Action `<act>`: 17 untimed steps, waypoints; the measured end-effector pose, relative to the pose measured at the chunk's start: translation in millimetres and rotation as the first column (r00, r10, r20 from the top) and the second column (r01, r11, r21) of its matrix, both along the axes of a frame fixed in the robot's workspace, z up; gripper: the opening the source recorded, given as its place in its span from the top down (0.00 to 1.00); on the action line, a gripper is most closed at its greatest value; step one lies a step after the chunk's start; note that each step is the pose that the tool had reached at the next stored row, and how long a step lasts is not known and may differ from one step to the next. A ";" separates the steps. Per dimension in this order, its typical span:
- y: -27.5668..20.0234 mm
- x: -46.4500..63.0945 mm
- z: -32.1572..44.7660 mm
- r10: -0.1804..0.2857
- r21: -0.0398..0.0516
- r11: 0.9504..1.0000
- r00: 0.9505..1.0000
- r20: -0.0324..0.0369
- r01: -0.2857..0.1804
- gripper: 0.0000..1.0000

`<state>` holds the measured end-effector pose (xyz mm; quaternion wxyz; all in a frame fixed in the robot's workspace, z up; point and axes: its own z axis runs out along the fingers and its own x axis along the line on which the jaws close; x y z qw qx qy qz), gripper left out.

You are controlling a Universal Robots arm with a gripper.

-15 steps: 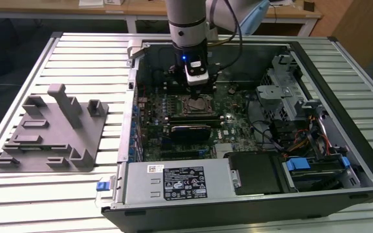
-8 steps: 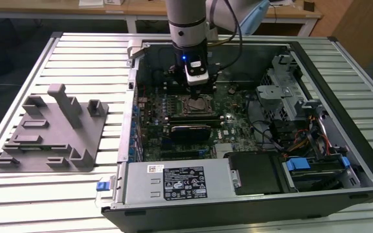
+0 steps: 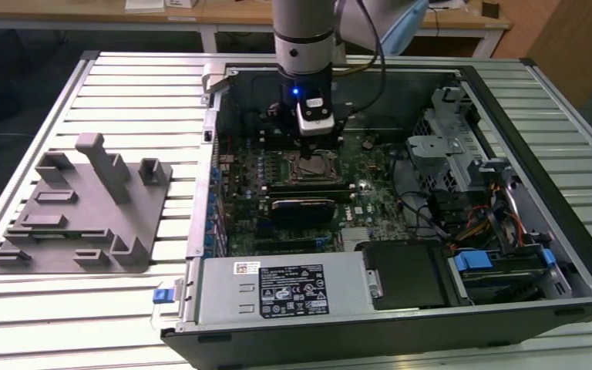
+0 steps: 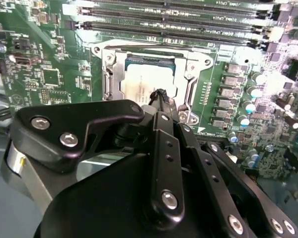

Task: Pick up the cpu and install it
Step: 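Install the first cpu locking lever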

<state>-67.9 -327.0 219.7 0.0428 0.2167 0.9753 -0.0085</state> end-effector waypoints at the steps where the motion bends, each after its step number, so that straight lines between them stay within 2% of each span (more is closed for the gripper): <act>1: -0.1 2.5 -0.1 0.000 0.000 1.000 1.000 -0.010 0.000 0.89; 7: -0.6 16.7 -0.1 0.000 0.000 1.000 0.998 -0.068 0.000 0.89; 8: -0.7 17.3 0.0 0.000 0.000 1.000 0.998 -0.071 0.000 0.89; 13: -1.2 17.2 -0.1 0.001 0.001 1.000 0.998 -0.071 -0.001 0.89; 17: -1.5 17.3 -0.1 0.025 0.003 1.000 0.997 -0.070 -0.025 0.89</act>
